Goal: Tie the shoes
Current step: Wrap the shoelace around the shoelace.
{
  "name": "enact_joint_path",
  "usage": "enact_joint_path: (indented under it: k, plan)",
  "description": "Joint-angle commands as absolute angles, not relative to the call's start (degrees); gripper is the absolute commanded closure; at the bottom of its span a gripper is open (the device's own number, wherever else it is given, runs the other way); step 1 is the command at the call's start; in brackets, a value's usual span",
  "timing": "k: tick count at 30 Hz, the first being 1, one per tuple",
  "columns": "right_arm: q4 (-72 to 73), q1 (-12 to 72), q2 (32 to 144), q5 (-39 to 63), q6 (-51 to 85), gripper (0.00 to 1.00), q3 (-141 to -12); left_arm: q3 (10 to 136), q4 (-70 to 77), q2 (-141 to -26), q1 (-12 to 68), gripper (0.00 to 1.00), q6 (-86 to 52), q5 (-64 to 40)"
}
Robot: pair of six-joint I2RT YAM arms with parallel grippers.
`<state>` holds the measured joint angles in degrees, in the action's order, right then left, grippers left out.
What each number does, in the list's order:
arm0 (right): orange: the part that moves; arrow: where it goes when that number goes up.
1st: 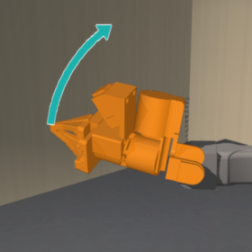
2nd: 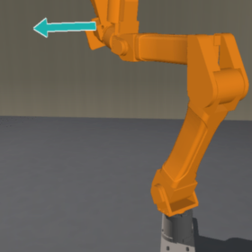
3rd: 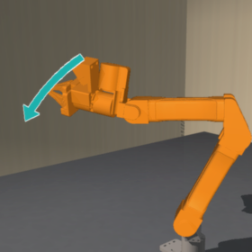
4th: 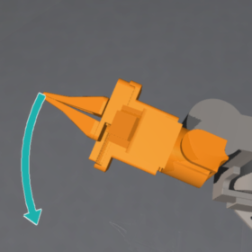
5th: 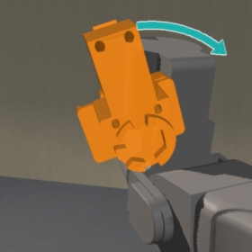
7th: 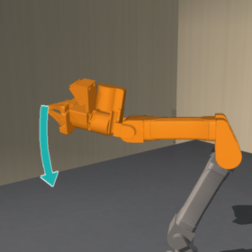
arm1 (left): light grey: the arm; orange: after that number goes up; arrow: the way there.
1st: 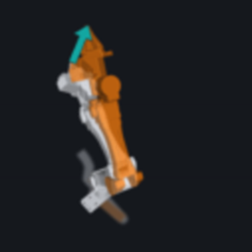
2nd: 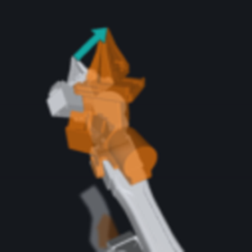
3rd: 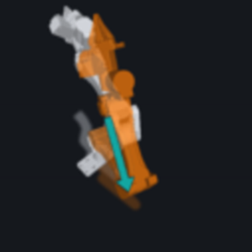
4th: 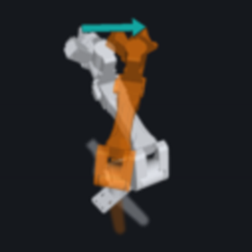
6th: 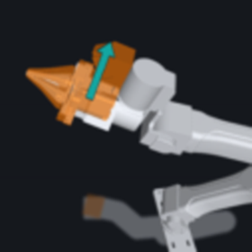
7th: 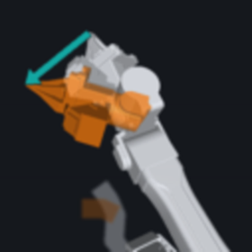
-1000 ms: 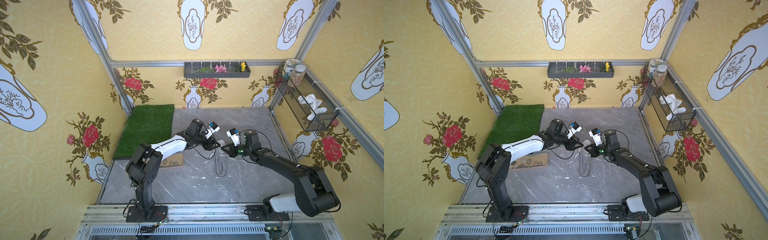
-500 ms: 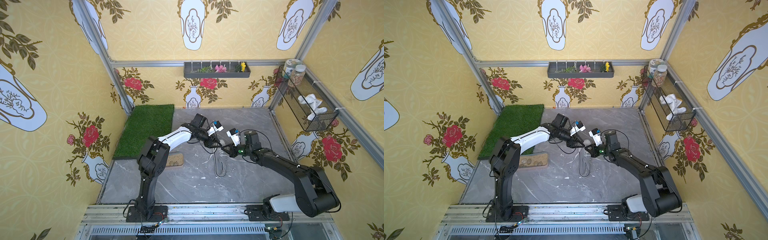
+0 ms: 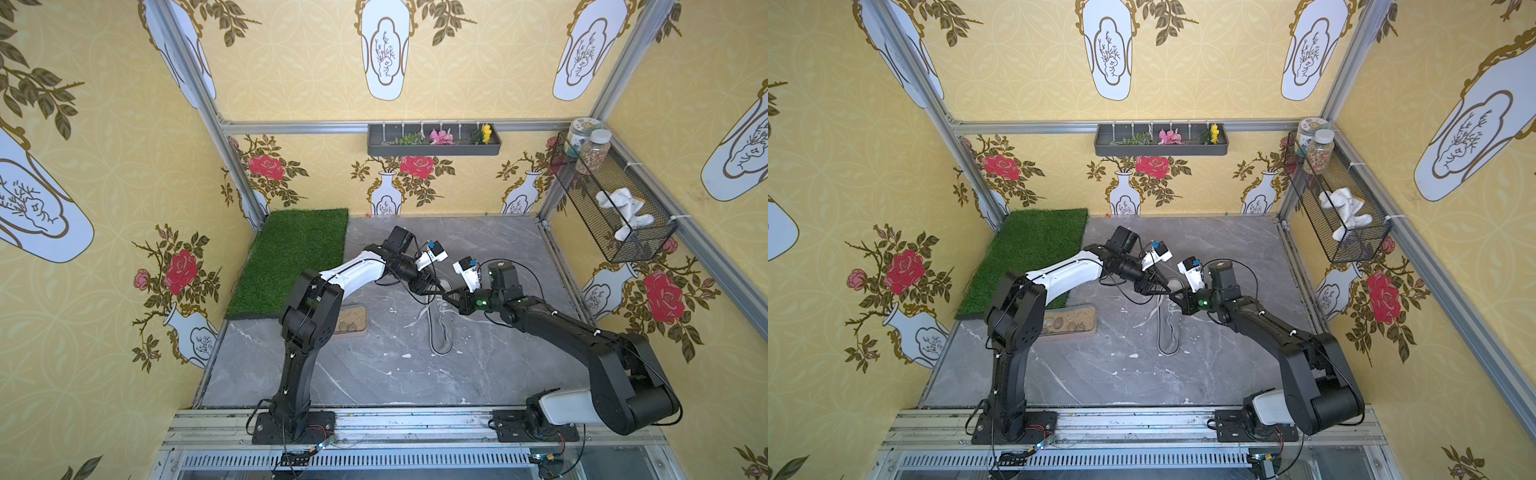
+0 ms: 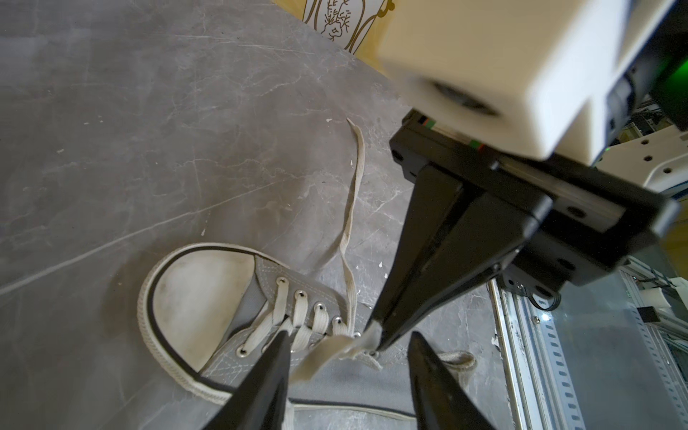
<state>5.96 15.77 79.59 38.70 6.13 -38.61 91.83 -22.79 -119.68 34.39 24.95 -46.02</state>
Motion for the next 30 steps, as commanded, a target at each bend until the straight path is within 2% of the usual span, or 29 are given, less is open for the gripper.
enact_joint_path:
  k: [1, 12, 18, 24, 30]
  plan:
    - [7.66, 15.91, 79.45, 39.13, 5.45, 0.93, -38.5, 92.31, -22.3, -120.54, 34.1, 0.46, 24.67, -48.26]
    - [7.52, 15.97, 79.45, 39.05, 5.35, 0.93, -38.6, 95.72, -26.17, -123.81, 34.34, 0.45, 26.94, -53.11]
    - [7.48, 15.92, 79.45, 38.63, 5.31, 0.93, -38.5, 96.09, -29.57, -123.76, 34.29, 0.61, 28.66, -54.31]
    - [7.59, 15.98, 79.45, 38.53, 5.28, 0.93, -38.52, 96.9, -30.71, -124.25, 34.35, 0.69, 28.9, -54.58]
    - [7.53, 15.96, 79.1, 38.3, 5.27, 0.93, -38.45, 97.11, -31.42, -124.45, 34.36, 0.83, 29.14, -54.58]
